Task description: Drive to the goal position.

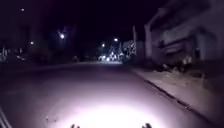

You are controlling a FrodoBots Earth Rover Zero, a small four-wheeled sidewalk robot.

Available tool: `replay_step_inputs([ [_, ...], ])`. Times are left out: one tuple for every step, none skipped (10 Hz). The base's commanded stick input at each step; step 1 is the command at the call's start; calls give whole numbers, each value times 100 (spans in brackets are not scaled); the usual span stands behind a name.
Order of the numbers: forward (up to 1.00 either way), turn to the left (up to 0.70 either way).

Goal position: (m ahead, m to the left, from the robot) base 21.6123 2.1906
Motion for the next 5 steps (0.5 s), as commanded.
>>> replay_step_inputs([
  [70,-30],
  [70,-16],
  [70,-3],
  [70,0],
  [70,0],
])
